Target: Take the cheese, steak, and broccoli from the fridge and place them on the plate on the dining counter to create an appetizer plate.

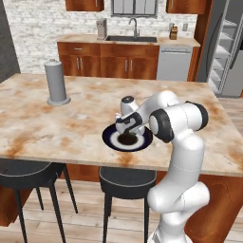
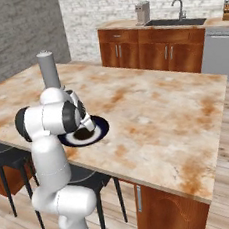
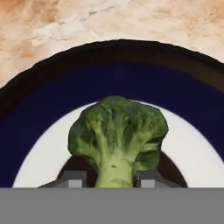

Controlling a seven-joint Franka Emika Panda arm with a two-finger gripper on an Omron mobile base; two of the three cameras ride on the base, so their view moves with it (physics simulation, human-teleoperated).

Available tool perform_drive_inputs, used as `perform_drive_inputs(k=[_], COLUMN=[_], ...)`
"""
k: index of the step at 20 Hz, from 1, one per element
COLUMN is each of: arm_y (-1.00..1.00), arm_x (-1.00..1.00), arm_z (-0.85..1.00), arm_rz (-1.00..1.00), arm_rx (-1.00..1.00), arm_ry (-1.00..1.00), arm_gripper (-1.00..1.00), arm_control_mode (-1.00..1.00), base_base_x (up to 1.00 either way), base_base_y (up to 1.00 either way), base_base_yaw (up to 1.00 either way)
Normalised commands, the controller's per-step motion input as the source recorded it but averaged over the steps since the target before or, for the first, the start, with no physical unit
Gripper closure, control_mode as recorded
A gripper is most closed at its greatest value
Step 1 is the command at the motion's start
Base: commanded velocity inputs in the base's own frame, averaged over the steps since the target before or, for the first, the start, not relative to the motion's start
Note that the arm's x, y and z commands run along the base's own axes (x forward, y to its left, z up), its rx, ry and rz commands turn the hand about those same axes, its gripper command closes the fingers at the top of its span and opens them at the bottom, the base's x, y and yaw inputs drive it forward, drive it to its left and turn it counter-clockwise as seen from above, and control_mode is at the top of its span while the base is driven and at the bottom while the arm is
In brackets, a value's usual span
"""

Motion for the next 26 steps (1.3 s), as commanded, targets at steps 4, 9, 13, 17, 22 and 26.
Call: perform_drive_inputs(k=[4, 9, 13, 17, 22, 26], arm_y=[-0.31, -0.25, -0.27, -0.51, -0.45, -0.21], arm_x=[-0.01, -0.55, -0.98, -1.0, -1.0, -1.0], arm_z=[0.18, 0.95, 1.0, 0.89, 0.49, 0.15], arm_rz=[-0.01, 0.0, 0.0, 0.0, 0.0, 0.0], arm_rx=[0.1, 0.24, 0.28, 0.16, 0.0, -0.08], arm_ry=[0.01, 0.0, -0.06, -0.04, 0.0, 0.01], arm_gripper=[-1.0, -1.0, -1.0, -1.0, -1.0, -1.0], arm_control_mode=[-1.0, -1.0, -1.0, -1.0, -1.0, -1.0], base_base_x=[0.0, 0.0, 0.0, 0.0, 0.0, 0.0], base_base_y=[0.0, 0.0, 0.0, 0.0, 0.0, 0.0], base_base_yaw=[0.0, 0.0, 0.0, 0.0, 0.0, 0.0])
